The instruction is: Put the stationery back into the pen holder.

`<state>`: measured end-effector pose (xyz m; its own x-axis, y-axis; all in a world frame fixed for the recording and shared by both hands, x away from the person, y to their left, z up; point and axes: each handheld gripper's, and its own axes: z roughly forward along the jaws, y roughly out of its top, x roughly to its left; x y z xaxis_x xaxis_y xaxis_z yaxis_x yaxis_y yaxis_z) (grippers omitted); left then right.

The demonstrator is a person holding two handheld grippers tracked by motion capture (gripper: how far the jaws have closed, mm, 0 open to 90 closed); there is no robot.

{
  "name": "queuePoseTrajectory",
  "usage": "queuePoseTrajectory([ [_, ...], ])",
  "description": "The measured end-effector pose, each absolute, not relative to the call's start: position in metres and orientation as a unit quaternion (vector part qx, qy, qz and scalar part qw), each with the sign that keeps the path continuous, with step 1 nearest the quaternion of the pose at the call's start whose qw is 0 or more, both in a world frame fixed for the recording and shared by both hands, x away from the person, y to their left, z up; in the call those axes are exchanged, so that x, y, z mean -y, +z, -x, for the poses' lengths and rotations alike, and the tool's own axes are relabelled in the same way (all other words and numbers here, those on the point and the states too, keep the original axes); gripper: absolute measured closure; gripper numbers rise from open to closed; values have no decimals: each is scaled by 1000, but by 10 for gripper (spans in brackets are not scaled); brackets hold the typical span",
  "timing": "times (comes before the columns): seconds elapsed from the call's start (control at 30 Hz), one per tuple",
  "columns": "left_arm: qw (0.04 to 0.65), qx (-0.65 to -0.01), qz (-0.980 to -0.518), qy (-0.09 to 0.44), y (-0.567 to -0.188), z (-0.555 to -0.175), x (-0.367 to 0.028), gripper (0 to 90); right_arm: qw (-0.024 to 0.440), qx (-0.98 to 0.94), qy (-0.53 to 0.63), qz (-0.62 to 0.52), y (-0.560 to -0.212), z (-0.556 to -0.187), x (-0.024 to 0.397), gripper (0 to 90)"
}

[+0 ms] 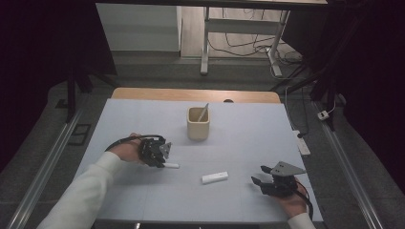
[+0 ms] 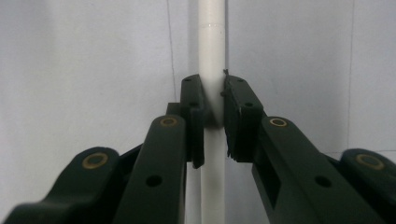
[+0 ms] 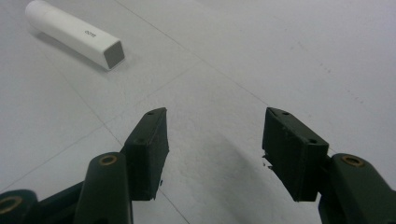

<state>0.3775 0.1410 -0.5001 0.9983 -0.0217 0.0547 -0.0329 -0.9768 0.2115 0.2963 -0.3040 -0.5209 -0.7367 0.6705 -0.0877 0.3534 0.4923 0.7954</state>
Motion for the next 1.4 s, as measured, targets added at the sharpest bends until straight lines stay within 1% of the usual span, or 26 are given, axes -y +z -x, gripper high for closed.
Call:
queuePoseTrajectory([
  [0.17, 128, -8, -991, 36, -491, -377, -146, 782, 197, -841, 401, -304, -521, -296, 304, 401],
  [0.63, 177, -72, -981, 41, -470, -377, -157, 782, 197, -841, 401, -305, -521, -296, 304, 402],
  [0.83, 219, -95, -970, 56, -461, -374, -163, 782, 199, -841, 400, -306, -521, -296, 304, 401],
  [1.4, 292, -126, -944, 91, -445, -369, -172, 782, 198, -840, 401, -306, -521, -296, 304, 401],
])
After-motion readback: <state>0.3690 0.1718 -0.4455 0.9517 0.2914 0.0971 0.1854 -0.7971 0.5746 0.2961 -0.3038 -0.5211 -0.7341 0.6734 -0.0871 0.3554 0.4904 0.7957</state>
